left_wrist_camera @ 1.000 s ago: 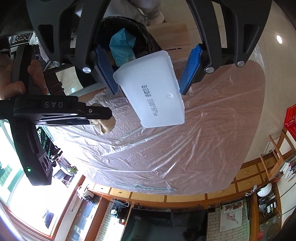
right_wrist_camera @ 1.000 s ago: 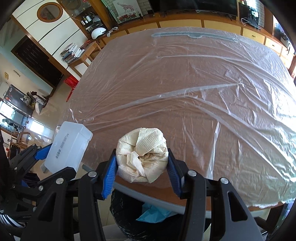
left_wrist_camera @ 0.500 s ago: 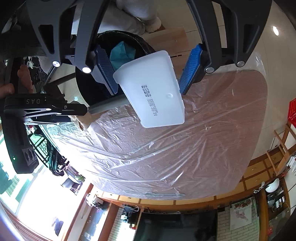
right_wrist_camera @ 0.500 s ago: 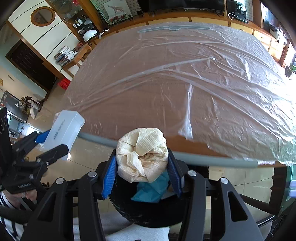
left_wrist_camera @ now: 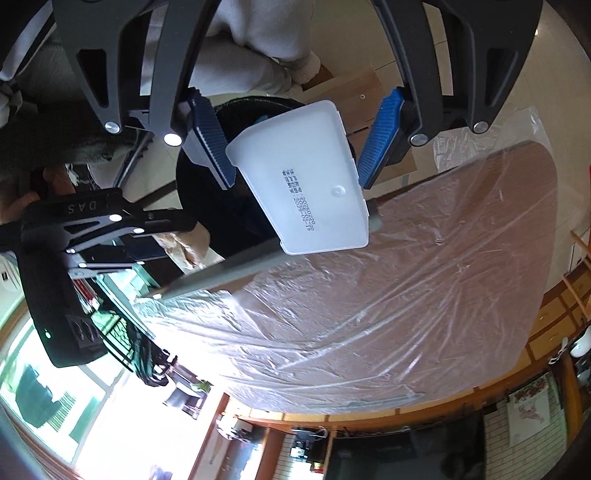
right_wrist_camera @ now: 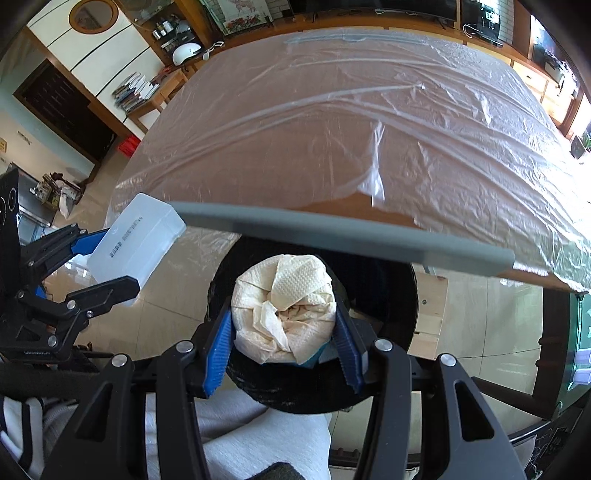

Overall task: Collect trash
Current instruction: 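Carry the cloth bundle and white box in both grippers over the black bin, then open both grippers to drop the cloth bundle and white box into the bin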

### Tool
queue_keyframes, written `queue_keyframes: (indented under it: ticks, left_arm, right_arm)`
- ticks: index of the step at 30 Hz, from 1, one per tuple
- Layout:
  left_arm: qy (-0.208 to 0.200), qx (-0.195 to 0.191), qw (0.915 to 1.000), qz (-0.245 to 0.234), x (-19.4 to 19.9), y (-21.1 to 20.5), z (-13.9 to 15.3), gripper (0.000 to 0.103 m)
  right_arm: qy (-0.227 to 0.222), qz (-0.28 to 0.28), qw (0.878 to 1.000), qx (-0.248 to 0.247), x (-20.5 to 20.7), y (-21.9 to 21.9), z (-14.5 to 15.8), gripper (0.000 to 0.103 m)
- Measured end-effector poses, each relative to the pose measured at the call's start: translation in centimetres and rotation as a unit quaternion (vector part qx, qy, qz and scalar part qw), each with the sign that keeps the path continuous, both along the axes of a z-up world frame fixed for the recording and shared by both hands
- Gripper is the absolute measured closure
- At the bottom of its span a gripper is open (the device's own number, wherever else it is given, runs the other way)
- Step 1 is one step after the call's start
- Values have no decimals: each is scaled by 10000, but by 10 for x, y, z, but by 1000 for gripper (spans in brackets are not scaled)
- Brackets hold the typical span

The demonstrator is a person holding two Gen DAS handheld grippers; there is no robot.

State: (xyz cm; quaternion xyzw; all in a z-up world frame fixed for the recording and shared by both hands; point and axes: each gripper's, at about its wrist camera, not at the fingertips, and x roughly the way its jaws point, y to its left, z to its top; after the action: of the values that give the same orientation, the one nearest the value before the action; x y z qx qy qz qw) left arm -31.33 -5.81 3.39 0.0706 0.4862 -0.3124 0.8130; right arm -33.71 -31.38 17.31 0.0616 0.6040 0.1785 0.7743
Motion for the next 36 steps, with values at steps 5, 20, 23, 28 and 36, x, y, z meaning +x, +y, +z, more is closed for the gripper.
queue_keyframes:
  ticks: [5,20,23,28,36]
  left_arm:
    - [195,104,9991,-352,-5,-11,-12,34]
    - [552,767,9922,-813,-2,-44,-61,34]
    - [559,880,9915,-782,-2,-48,-68,34]
    - [613,934,9914,-675,2,-53,-77,34]
    - [675,925,9896,-873,3,-65,-76,28]
  right_arm:
    - [97,121,9997,-162,-7,3,-8,54]
    - [291,233,9976,-575,-7,11,-48,54]
    - [306,186,9975,-605,-8,12,-55,54]
    - [345,95,9973,-635,-5,9,-67,54]
    - [379,-61,9979,-526,-2,2,-72,32]
